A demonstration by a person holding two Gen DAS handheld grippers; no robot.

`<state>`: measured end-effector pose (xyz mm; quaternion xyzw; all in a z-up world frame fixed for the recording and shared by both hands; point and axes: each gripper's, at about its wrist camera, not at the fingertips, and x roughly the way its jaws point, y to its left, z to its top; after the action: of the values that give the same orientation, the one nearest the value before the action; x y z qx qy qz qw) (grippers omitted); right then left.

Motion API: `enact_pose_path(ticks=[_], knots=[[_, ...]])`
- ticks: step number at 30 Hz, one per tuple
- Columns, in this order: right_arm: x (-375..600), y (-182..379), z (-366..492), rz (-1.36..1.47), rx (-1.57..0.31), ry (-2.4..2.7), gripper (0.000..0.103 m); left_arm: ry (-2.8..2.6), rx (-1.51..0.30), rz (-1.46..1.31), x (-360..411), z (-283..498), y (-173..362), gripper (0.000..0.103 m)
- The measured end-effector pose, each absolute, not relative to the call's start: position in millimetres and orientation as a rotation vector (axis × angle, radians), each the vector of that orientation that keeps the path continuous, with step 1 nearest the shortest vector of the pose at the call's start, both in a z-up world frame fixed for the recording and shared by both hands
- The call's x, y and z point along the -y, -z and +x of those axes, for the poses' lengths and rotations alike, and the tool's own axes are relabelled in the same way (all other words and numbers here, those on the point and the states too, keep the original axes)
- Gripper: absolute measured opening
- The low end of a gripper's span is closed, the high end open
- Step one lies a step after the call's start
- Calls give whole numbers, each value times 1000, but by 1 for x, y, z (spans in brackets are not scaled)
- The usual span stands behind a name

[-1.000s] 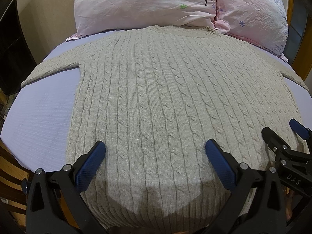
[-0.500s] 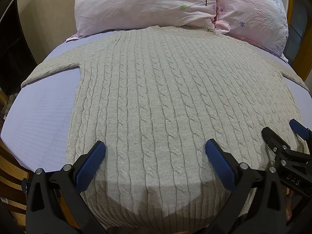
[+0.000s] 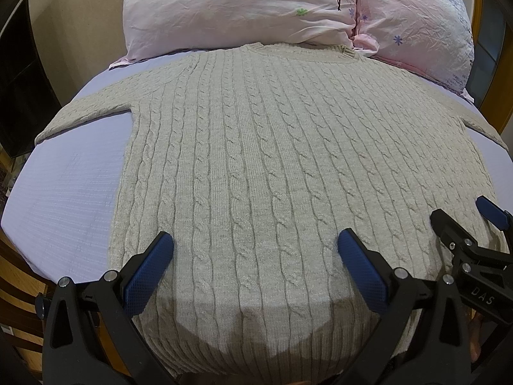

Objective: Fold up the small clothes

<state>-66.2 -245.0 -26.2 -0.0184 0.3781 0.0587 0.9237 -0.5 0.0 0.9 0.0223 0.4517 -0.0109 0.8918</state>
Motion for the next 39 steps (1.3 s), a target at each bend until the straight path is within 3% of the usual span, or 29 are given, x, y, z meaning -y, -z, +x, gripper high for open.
enact_pose_path(ticks=[13,22,26,33,38,39], knots=[[263,21,-65,-44,-748,-272,101,30,-924,54,1,1,-4,102],[484,-37,27,494,-645,27,100,67,-867,-7,-28,21,-27,102],[589,-21,89,671,-708,254,71,31,-811,-24,-54,46,-40,102],[675,7,136,882,-715,454,52,-37,-748,-120,-102,62,-52,102],[693,21,140,925,-650,537,13,-138,-725,-201,-155,75,-54,102],[694,22,144,918,-643,529,11,-145,-710,-222,-164,75,-55,102]])
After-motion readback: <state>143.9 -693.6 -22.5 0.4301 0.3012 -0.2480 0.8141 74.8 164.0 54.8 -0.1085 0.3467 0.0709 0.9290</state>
